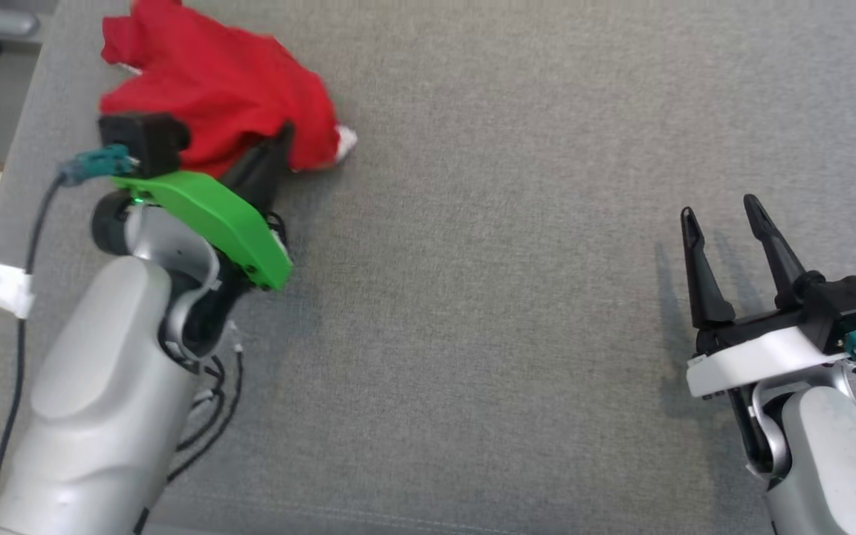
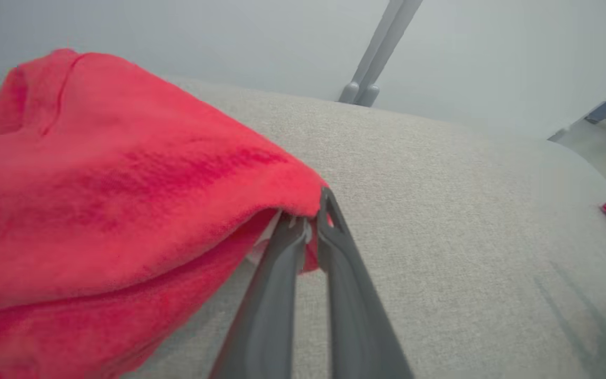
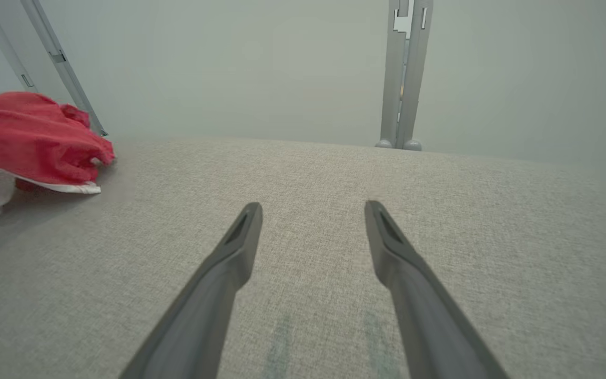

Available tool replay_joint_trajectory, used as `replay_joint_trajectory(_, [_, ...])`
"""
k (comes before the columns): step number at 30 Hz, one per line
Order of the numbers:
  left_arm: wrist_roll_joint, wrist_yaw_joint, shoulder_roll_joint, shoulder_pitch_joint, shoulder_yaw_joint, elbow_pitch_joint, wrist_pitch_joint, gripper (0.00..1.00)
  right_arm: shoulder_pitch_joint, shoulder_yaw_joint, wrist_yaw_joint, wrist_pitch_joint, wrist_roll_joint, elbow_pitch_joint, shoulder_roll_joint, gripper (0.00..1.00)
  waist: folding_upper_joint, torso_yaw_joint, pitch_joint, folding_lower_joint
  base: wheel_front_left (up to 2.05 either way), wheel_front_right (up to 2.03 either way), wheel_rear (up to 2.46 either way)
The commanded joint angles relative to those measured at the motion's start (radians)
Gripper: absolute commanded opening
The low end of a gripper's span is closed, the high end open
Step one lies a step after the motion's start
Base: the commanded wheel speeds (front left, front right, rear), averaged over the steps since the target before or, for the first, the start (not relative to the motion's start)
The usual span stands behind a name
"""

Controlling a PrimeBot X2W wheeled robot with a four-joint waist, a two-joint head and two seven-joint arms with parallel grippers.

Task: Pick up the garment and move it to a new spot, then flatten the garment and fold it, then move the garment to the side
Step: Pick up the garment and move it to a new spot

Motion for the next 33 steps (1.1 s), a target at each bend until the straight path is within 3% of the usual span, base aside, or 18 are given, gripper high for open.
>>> replay_joint_trajectory(1, [-0.011,-0.003,0.003,0.032,-0.026,-0.057,0.017,0.00,0.021,-0.004,-0.001,-0.004,0.012,0.004,0.015,1.00,-0.0001,-0.057,-0.077,0.0000,0.00,0.00,0.00])
replay_joint_trajectory(9, [-0.020,0.017,-0.043,0.136,-0.149,-0.343,0.123,0.00,0.044,-0.014,-0.001,-0.003,0.021,0.004,0.070,1.00,-0.0001,-0.179,-0.139,0.0000,0.00,0.00,0.00])
replay_joint_trajectory(19, [-0.038,0.054,-0.121,0.223,-0.331,-0.633,0.266,0.00,0.055,-0.060,-0.001,-0.003,0.025,-0.018,0.098,1.00,-0.0001,-0.335,-0.138,0.0000,0.00,0.00,0.00])
replay_joint_trajectory(24, [-0.003,0.076,-0.115,0.252,-0.399,-0.621,0.295,0.00,0.046,-0.068,-0.001,-0.003,0.031,-0.028,0.106,1.00,-0.0001,-0.406,-0.112,0.0000,0.00,0.00,0.00])
replay_joint_trajectory(30, [0.027,0.091,-0.138,0.264,-0.405,-0.445,0.247,0.00,0.049,-0.071,-0.001,-0.003,0.036,-0.031,0.111,1.00,-0.0001,-0.458,-0.090,0.0000,0.00,0.00,0.00])
replay_joint_trajectory(31, [0.036,0.094,-0.142,0.258,-0.401,-0.414,0.231,0.18,0.049,-0.073,-0.001,-0.003,0.037,-0.032,0.111,1.00,-0.0001,-0.461,-0.088,0.0000,0.00,0.00,0.00])
replay_joint_trajectory(32, [0.041,0.093,-0.148,0.254,-0.399,-0.387,0.215,0.45,0.050,-0.074,-0.001,-0.003,0.037,-0.033,0.111,1.00,-0.0001,-0.463,-0.086,0.0000,0.00,0.00,0.00])
replay_joint_trajectory(33, [0.047,0.089,-0.152,0.250,-0.400,-0.367,0.202,1.00,0.052,-0.075,-0.001,-0.003,0.038,-0.034,0.111,1.00,-0.0001,-0.464,-0.085,0.0000,0.00,0.00,0.00])
